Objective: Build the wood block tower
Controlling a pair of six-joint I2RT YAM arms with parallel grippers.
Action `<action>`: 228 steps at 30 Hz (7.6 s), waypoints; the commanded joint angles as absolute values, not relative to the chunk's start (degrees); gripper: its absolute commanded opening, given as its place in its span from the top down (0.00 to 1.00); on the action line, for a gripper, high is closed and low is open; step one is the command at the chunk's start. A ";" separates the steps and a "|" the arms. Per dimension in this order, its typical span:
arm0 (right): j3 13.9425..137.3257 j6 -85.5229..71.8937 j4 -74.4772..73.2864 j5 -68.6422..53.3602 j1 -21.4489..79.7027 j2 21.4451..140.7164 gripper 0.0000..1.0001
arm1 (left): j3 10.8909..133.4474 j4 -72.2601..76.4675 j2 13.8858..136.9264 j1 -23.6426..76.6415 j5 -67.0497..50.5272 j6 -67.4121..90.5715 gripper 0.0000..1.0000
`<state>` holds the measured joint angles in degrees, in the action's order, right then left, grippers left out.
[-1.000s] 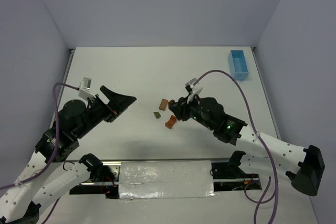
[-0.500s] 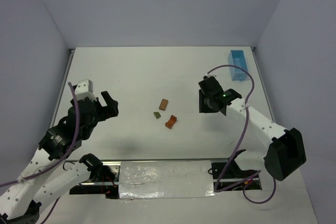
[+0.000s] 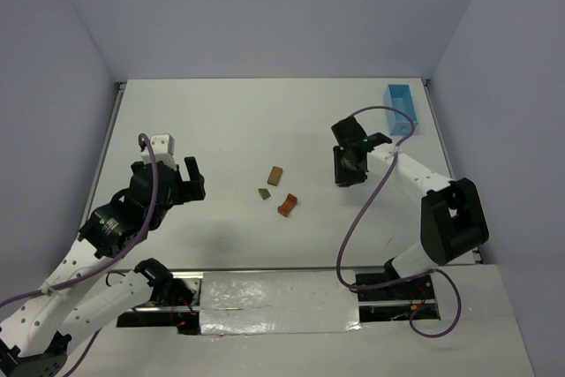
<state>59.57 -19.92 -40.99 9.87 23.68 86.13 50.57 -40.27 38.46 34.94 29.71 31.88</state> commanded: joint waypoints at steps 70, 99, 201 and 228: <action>63.90 -10.64 -38.41 6.51 19.77 95.54 0.77 | 50.80 -36.83 41.48 35.07 23.73 27.86 0.01; 68.29 -7.21 -40.69 5.89 19.86 98.96 0.77 | 50.45 -36.04 41.13 35.07 21.89 26.98 0.01; 71.19 -5.98 -41.48 7.12 19.69 102.74 0.63 | 50.10 -35.16 41.92 35.07 19.42 25.93 0.01; 70.75 -5.19 -41.48 5.54 19.95 102.48 0.54 | 50.10 -35.16 42.28 35.07 19.07 25.75 0.00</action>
